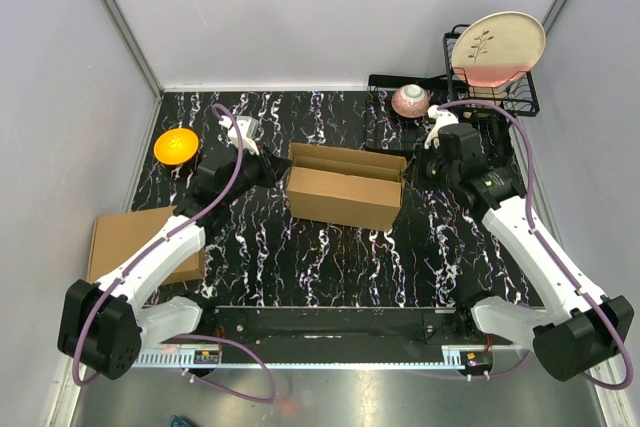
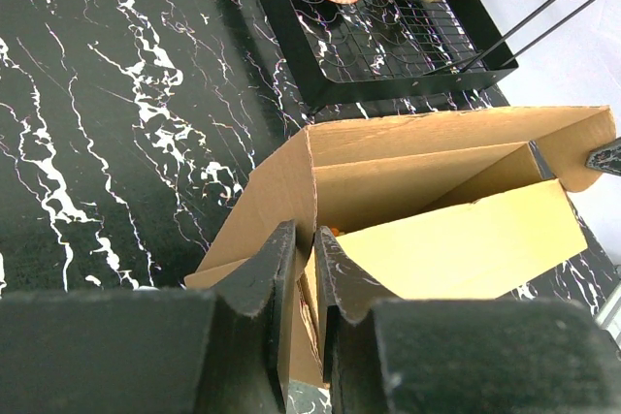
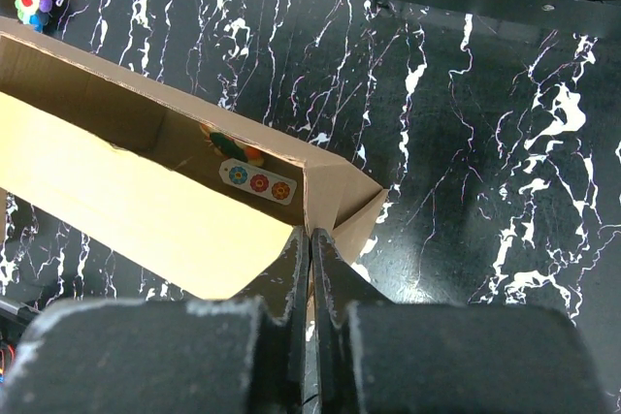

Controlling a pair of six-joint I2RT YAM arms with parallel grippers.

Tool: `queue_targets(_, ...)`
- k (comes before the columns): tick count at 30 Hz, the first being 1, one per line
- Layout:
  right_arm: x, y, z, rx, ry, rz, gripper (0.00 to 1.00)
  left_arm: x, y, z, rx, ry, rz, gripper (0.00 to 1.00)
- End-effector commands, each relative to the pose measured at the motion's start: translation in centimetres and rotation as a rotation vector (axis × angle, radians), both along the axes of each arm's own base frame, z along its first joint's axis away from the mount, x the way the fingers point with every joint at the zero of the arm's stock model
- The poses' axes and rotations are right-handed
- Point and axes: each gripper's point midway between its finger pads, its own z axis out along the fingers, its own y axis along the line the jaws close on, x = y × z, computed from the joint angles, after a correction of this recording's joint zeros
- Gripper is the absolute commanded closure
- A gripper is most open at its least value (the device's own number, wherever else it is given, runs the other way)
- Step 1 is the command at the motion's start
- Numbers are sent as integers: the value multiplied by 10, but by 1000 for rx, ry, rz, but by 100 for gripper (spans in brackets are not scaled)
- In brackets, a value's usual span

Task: Fold the paper box

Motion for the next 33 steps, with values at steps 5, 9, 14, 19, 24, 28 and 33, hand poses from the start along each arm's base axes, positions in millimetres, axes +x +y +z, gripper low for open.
queue_targets(5, -11, 3, -27, -23, 58, 19, 100, 1, -8, 16, -39, -39, -28, 85)
queue_targets(9, -14, 6, -35, -13, 62, 25, 100, 1, -8, 21, -49, -50, -27, 85)
queue_targets(14, -20, 8, -44, -8, 69, 27, 100, 3, -9, 28, -55, -60, -26, 83)
queue_targets(19, -24, 10, -46, -3, 63, 28, 100, 4, -9, 33, -60, -68, -23, 82)
queue_targets(24, -32, 10, -63, -6, 87, 22, 100, 4, -9, 34, -60, -68, -23, 81)
queue_targets(28, -37, 8, -69, -7, 93, 17, 100, 5, -8, 35, -56, -67, -20, 80)
queue_targets(33, -42, 5, -77, -15, 112, 6, 100, 6, -8, 38, -55, -73, -13, 79)
